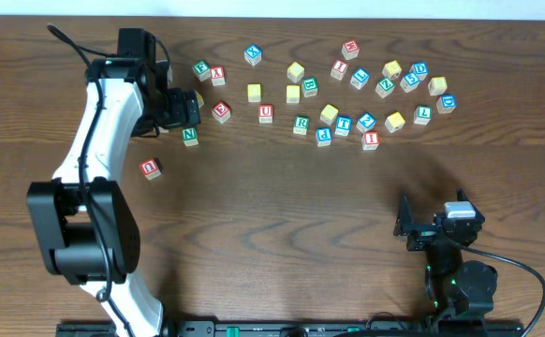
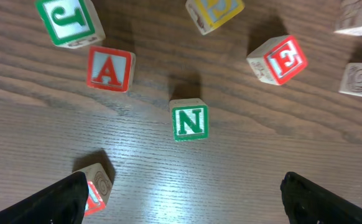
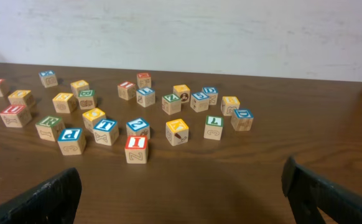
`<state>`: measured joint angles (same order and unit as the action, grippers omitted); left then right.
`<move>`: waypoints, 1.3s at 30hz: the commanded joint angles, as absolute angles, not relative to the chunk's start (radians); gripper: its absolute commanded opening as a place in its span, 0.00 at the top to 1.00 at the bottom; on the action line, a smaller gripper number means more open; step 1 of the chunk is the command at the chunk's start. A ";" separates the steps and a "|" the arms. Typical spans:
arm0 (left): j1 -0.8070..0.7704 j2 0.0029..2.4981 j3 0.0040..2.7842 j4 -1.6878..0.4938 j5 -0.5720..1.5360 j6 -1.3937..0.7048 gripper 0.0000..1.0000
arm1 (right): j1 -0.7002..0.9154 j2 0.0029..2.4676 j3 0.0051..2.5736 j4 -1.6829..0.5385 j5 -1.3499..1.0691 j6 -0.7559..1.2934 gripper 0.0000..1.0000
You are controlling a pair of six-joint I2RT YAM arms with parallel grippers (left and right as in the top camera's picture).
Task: Spell out NEURIPS
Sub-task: 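Lower the left gripper onto the green N block and close it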
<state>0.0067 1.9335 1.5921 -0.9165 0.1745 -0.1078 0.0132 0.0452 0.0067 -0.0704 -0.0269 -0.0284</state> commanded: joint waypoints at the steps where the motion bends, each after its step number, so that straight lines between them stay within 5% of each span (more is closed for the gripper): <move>1: 0.009 1.964 1.617 -0.920 0.177 -0.109 0.03 | 0.007 0.041 0.006 -0.075 -0.030 -0.012 0.01; 39: -0.008 2.091 1.617 -0.871 0.194 -0.091 0.02 | 0.007 0.041 0.006 -0.075 -0.030 -0.012 0.01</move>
<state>-0.0040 2.0743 1.5951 -0.8730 0.2039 -0.1005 0.0132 0.0452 0.0067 -0.0704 -0.0269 -0.0284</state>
